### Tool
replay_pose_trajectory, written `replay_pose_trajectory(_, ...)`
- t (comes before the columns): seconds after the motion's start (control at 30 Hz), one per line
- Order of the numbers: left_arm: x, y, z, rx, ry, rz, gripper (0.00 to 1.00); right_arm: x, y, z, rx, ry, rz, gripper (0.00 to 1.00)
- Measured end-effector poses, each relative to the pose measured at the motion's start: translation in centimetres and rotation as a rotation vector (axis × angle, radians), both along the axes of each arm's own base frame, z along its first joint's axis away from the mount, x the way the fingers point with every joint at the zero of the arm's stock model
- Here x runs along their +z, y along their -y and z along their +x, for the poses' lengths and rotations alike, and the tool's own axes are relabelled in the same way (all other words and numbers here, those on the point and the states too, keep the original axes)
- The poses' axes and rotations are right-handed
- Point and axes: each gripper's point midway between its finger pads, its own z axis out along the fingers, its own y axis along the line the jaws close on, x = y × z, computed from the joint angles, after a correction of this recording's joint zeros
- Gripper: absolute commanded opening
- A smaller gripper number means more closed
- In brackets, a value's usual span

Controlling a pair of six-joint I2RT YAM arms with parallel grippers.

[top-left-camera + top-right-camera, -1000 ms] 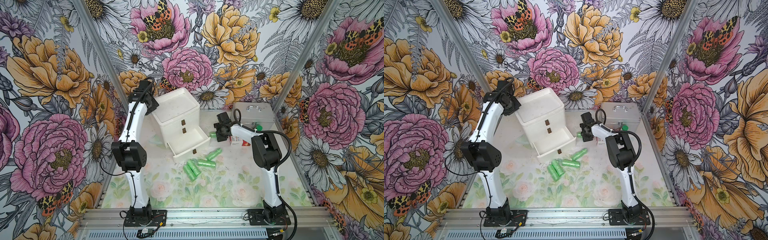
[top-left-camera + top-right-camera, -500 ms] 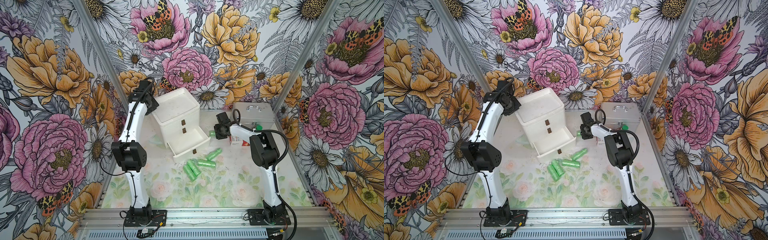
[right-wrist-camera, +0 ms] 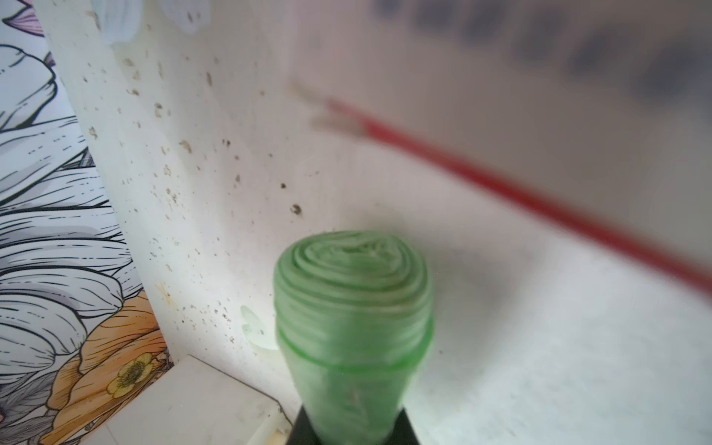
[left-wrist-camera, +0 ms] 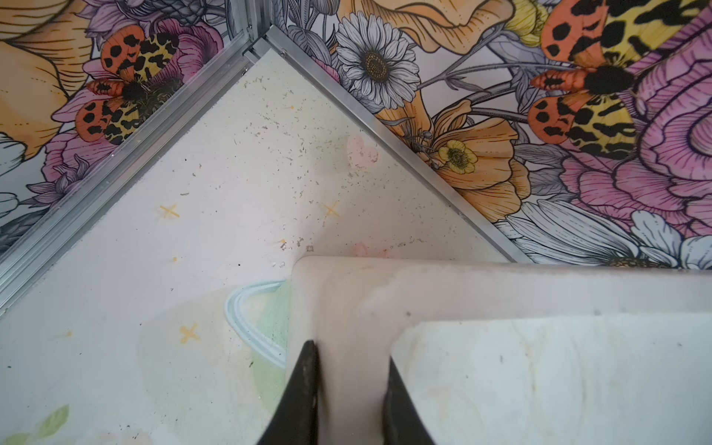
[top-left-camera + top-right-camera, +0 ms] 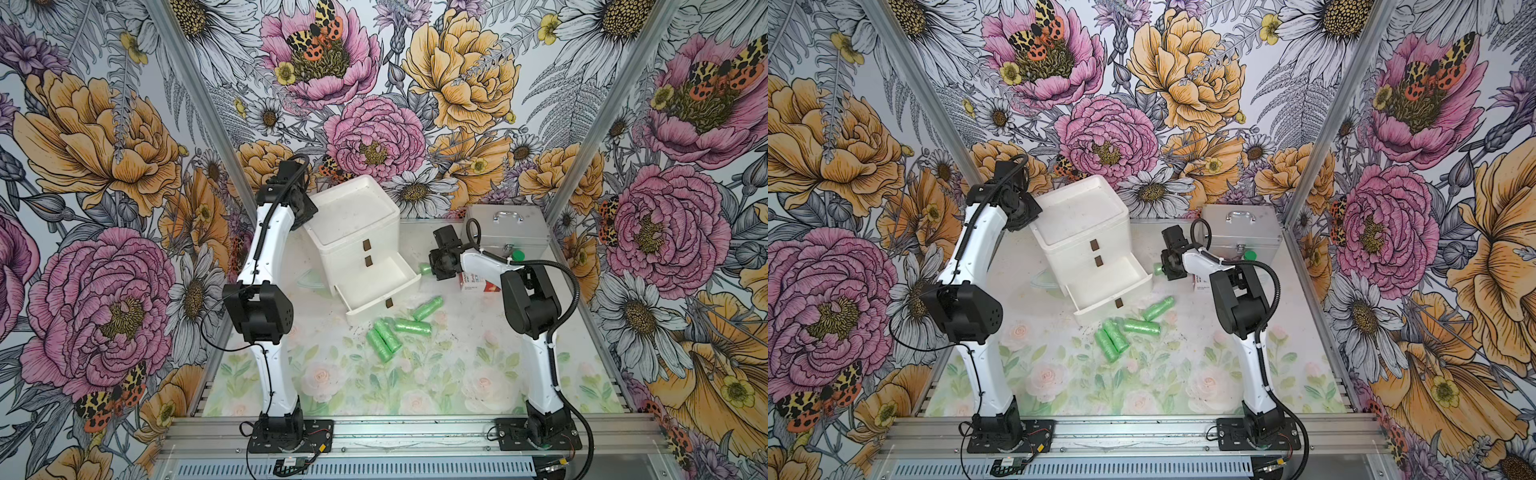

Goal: Sort the rolls of trash bags by color and place them into the drawer
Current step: Pick up the roll of trash bags from the center of the board, then place the roll of trash bags in the drawer.

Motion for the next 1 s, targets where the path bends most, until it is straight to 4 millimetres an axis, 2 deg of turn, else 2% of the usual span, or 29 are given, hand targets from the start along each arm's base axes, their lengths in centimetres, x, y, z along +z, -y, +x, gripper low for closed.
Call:
replay_pose_trajectory(0.07,0.0,0.0,0.0,0.000,-0.001,0.000,0.00,0.9,0.2,-0.8,0.029,0.011,-0.024,0.10)
replay_pose_trajectory(0.13,0.0,0.0,0.0,0.000,0.000,0.000,0.00,2.6,0.0,-1.4,0.064,0.039,-0.039,0.10)
replay_pose_trajectory(0.33,0.0,0.0,0.0,0.001,0.000,0.000,0.00,10.3,-1.1,-3.9,0.179,0.201,-0.067,0.10)
replay_pose_trajectory(0.43,0.1,0.0,0.0,0.001,0.002,-0.001,0.00,13.3,-1.6,-5.2,0.225,0.266,-0.077,0.10)
replay_pose_trajectory(0.5,0.1,0.0,0.0,0.002,0.005,-0.001,0.00,14.5,-2.4,-5.7,0.261,0.299,-0.081,0.09)
replay_pose_trajectory(0.57,0.2,0.0,-0.1,0.002,0.007,-0.002,0.00,14.9,-3.6,-6.4,0.307,0.316,-0.087,0.09)
replay_pose_trajectory(0.7,0.3,0.0,-0.1,0.002,0.008,-0.002,0.00,14.3,-6.5,-8.0,0.385,0.304,-0.068,0.08)
replay_pose_trajectory(0.8,0.3,0.0,-0.1,0.002,0.008,-0.001,0.00,13.6,-10.4,-9.5,0.474,0.287,-0.034,0.08)
replay_pose_trajectory(0.87,0.3,0.0,-0.1,0.002,0.008,-0.001,0.00,13.1,-13.7,-10.1,0.540,0.283,-0.001,0.08)
replay_pose_trajectory(1.0,0.3,0.0,-0.1,0.002,0.009,-0.002,0.00,11.9,-18.1,-11.5,0.623,0.263,0.051,0.07)
